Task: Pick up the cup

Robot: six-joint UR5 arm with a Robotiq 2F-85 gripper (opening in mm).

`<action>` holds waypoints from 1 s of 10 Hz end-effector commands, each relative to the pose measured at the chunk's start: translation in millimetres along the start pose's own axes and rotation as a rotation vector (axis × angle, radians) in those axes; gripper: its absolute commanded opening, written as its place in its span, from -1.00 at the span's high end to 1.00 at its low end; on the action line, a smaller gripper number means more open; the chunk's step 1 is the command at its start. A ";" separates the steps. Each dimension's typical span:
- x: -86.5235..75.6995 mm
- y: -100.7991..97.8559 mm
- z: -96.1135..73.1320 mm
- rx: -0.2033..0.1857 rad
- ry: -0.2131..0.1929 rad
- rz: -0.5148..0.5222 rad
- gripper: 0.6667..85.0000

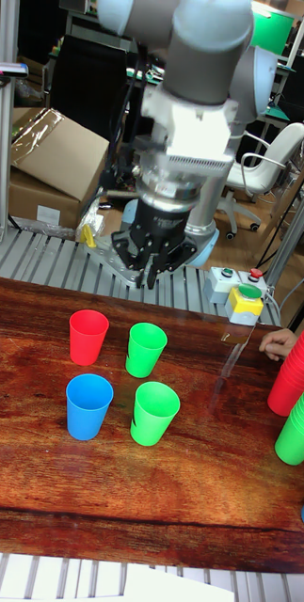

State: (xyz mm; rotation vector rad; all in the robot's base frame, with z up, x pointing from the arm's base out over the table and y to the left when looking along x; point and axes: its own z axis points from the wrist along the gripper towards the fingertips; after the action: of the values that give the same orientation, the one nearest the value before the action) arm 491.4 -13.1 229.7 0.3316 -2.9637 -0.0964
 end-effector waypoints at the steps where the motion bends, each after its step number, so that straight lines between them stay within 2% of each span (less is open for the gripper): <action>1: 2.1 2.2 47.1 -0.022 -0.003 -0.063 0.40; 4: -7.8 13.9 87.8 -0.009 -0.012 -0.069 0.41; 6: -10.8 24.6 109.8 -0.036 -0.017 -0.081 0.41; 9: -3.6 29.6 124.1 -0.055 -0.026 -0.112 0.41; 10: -2.3 26.0 127.7 -0.046 -0.025 -0.115 0.42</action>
State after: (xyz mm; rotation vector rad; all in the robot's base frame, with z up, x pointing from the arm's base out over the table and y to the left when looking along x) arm 472.3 13.6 118.4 0.4783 -2.9553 -0.1546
